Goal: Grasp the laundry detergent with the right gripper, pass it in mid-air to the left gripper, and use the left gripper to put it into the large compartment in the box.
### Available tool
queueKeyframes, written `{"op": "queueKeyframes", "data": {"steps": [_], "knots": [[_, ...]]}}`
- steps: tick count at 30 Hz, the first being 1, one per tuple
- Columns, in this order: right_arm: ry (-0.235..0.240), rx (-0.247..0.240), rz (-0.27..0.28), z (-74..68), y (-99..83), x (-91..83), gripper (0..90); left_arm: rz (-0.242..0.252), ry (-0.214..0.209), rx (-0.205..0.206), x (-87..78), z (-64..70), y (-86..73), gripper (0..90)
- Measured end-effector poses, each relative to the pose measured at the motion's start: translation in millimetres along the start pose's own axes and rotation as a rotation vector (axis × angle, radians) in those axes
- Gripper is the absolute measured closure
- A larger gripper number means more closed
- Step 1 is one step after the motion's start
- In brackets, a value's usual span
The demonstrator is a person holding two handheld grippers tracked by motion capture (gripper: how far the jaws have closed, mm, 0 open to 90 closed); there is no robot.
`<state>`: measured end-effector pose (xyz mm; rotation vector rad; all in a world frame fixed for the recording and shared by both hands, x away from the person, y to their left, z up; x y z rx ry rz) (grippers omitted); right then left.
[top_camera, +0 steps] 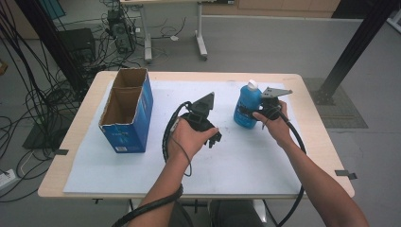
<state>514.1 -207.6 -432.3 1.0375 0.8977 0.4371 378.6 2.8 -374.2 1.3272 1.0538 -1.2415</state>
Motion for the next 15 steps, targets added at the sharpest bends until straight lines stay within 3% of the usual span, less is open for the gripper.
{"op": "queueKeyframes", "data": {"steps": [5, 8, 15], "knots": [[-0.001, 0.003, -0.004, 0.1, 0.2, -0.4, 43.8, -0.002, 0.001, -0.002, -1.3, -2.2, -0.6, 6.0], [0.000, 0.006, -0.012, -0.7, 0.6, -1.1, 43.9, 0.000, -0.023, 0.002, -2.8, -1.8, -1.6, 5.7], [0.014, 0.016, -0.022, -5.5, 2.2, -6.3, 44.0, -0.003, 0.004, 0.019, -8.2, -6.5, -7.5, 5.6]]}}
Point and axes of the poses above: each handheld gripper's, and its own axes: x roughly forward along the jaws, y roughly out of its top, z roughly to its right, the point moved 7 cm from there along x, roughly forward along the jaws, and after that the axes turned 14 degrees about -x, right-handed, at the moved point
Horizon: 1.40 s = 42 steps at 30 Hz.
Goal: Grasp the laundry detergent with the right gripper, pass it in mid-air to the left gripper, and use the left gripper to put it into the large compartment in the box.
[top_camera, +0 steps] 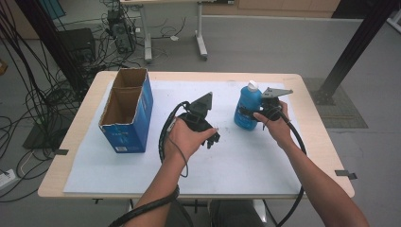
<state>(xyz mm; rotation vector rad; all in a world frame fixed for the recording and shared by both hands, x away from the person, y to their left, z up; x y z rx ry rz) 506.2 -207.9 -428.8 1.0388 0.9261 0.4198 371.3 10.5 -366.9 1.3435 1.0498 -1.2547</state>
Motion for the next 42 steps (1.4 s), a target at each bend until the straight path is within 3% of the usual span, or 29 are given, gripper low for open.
{"op": "queueKeyframes", "data": {"steps": [12, 20, 29, 33, 42], "knots": [[0.023, 0.011, 0.011, -18.9, 13.6, -18.0, 44.1, 0.026, 0.022, 0.023, -27.6, -13.1, -18.6, 5.6], [0.083, 0.002, 0.018, -39.5, 33.8, -30.5, 44.1, 0.058, 0.019, 0.061, -50.5, -19.2, -27.3, 5.5], [0.168, -0.019, 0.030, -60.5, 56.0, -33.4, 44.1, 0.085, 0.029, 0.146, -77.8, -32.1, -23.9, 5.5], [0.200, -0.023, 0.035, -63.9, 63.6, -30.7, 44.1, 0.104, 0.038, 0.172, -89.0, -41.6, -17.1, 5.5], [0.274, -0.036, 0.048, -70.2, 85.4, -17.0, 44.1, 0.111, 0.042, 0.285, -108.6, -61.7, 0.9, 5.5]]}}
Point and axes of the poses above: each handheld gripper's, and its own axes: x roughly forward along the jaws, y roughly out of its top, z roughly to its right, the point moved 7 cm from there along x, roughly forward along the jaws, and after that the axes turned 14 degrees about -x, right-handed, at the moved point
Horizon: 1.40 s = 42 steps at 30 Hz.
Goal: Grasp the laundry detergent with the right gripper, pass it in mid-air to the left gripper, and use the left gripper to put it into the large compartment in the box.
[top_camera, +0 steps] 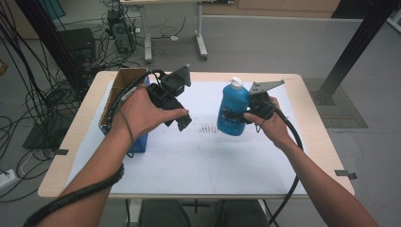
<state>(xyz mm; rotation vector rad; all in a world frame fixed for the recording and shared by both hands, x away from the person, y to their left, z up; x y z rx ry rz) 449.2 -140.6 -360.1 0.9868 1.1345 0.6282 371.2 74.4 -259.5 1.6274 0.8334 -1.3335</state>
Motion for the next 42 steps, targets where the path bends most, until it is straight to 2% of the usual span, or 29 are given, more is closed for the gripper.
{"op": "queueKeyframes", "data": {"steps": [3, 6, 9, 12, 16, 22, 33, 42], "knots": [[0.020, -0.029, -0.004, -0.7, 5.6, 7.0, 44.1, 0.002, 0.021, 0.047, -5.8, -7.9, 7.8, 5.7], [0.046, -0.043, -0.005, -0.8, 9.7, 14.4, 44.1, 0.010, 0.001, 0.085, -11.5, -10.8, 15.7, 5.8], [0.069, -0.052, 0.001, -0.5, 13.3, 20.3, 44.1, 0.002, 0.026, 0.146, -17.3, -15.2, 24.4, 5.8], [0.099, -0.063, 0.005, -0.9, 16.9, 24.8, 44.1, 0.009, 0.014, 0.191, -22.7, -17.8, 32.7, 5.8], [0.135, -0.101, -0.017, -3.2, 21.8, 31.5, 44.1, 0.014, 0.007, 0.231, -26.7, -21.6, 43.2, 5.8], [0.190, -0.136, -0.005, -8.7, 30.1, 40.0, 44.0, 0.012, -0.010, 0.301, -31.4, -25.3, 52.6, 5.7], [0.288, -0.231, -0.023, -26.2, 49.5, 65.1, 44.0, 0.000, -0.004, 0.380, -40.4, -28.1, 58.1, 5.7], [0.328, -0.263, -0.005, -38.5, 59.9, 79.7, 43.9, -0.007, -0.023, 0.444, -41.1, -22.2, 59.8, 5.7]]}}
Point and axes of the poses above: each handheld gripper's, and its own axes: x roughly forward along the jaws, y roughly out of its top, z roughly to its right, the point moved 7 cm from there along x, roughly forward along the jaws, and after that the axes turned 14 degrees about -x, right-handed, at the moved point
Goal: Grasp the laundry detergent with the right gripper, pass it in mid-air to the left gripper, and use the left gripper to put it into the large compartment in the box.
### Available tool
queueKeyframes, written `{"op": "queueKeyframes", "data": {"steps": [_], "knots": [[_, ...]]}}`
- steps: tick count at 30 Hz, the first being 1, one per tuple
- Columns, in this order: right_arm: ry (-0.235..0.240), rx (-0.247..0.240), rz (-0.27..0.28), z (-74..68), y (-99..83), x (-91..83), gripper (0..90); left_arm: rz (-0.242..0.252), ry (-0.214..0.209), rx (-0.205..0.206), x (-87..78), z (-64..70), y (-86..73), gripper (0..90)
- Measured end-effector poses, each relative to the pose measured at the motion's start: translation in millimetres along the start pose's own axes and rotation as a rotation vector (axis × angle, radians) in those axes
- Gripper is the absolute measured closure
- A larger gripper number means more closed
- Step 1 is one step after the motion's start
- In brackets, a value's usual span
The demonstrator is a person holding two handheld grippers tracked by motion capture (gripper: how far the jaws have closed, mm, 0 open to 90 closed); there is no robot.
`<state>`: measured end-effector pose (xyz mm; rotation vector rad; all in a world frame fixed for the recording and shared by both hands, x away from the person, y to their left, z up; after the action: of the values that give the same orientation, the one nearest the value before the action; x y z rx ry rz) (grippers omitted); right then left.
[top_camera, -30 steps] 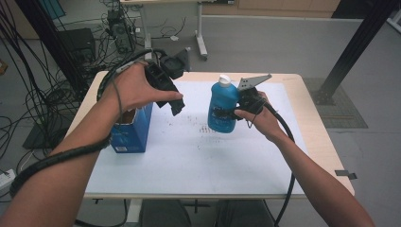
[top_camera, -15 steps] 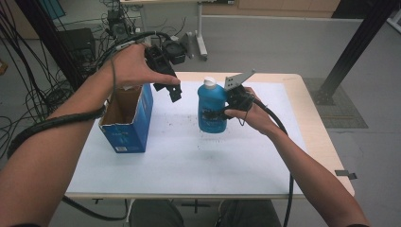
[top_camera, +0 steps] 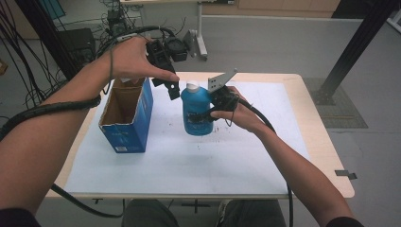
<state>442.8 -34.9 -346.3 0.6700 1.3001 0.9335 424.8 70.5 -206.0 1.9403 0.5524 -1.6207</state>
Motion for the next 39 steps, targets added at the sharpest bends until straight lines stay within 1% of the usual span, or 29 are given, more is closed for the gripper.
{"op": "queueKeyframes", "data": {"steps": [2, 8, 12, 17, 18, 19, 23, 32, 33, 35, 39], "knots": [[0.007, -0.007, 0.003, -0.8, 1.6, 1.8, 43.9, 0.002, -0.004, 0.013, 0.1, 1.2, 1.4, 5.7], [0.021, -0.020, 0.022, -2.9, 7.7, 4.8, 44.0, -0.021, -0.038, 0.074, 0.2, 9.6, 3.5, 5.7], [0.034, -0.033, 0.032, -5.6, 12.0, 7.5, 44.0, -0.040, -0.070, 0.095, 1.8, 15.0, 3.4, 5.6], [0.048, -0.047, 0.042, -9.4, 18.7, 12.1, 44.0, -0.053, -0.089, 0.115, 5.2, 18.6, 3.7, 5.6], [0.049, -0.051, 0.043, -9.7, 19.7, 12.9, 44.0, -0.058, -0.091, 0.123, 5.4, 18.5, 4.1, 5.5], [0.051, -0.056, 0.044, -10.3, 21.1, 13.7, 44.1, -0.055, -0.095, 0.119, 6.4, 19.3, 4.4, 5.5], [0.054, -0.068, 0.061, -10.5, 27.7, 16.6, 44.1, -0.079, -0.101, 0.143, 9.9, 20.3, 4.2, 5.7], [0.066, -0.085, 0.076, -11.8, 35.1, 20.2, 44.1, -0.084, -0.123, 0.165, 15.9, 23.2, 5.8, 5.6], [0.068, -0.091, 0.078, -12.1, 36.7, 20.4, 44.0, -0.086, -0.123, 0.166, 16.4, 23.4, 5.8, 5.6], [0.075, -0.088, 0.084, -13.5, 39.7, 19.8, 44.0, -0.087, -0.124, 0.170, 18.0, 24.1, 5.9, 5.6], [0.075, -0.094, 0.095, -13.3, 43.9, 18.3, 44.1, -0.091, -0.123, 0.179, 19.5, 24.9, 5.6, 5.6]]}}
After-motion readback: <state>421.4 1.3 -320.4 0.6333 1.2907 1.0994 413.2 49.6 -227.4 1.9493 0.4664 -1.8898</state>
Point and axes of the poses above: each handheld gripper's, and its own axes: x roughly forward along the jaws, y roughly out of its top, z roughly to its right, the point moved 7 cm from there along x, roughly forward along the jaws, and after that the axes turned 14 degrees about -x, right-handed, at the moved point
